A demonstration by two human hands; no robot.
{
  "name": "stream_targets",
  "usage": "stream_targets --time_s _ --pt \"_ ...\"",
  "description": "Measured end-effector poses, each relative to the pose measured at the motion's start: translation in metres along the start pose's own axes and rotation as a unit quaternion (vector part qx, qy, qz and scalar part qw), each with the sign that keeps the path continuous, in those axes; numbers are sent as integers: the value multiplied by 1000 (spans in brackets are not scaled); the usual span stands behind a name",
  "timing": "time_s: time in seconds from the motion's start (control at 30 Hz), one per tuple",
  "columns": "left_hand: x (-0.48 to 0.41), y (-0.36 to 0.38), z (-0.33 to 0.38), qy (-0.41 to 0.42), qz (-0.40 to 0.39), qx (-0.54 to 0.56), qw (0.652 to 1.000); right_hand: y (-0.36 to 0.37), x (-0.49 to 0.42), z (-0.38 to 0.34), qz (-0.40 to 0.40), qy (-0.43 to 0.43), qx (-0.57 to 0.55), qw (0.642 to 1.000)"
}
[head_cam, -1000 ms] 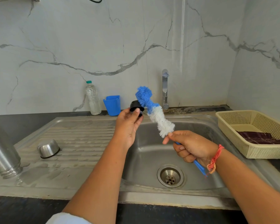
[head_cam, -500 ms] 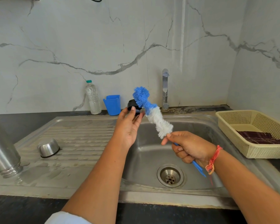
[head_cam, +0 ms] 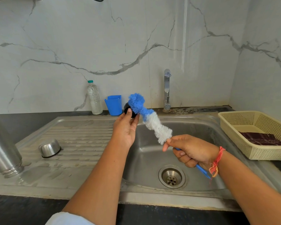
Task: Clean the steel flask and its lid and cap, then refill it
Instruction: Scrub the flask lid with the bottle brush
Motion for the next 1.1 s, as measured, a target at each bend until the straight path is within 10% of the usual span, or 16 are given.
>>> stream_targets --time_s 1.1 --pt "2 3 2 29 0 -34 999 -3 -1 -1 38 -27 -32 998"
Point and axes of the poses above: each hand's wrist, its own x-axis away from the middle knuckle, its own y-axis out of the palm, z = x × y, the point moved 3 cm from there along -x, towards the middle knuckle, and after that the axes turned 6 degrees about -x, right-handed, at the moved point
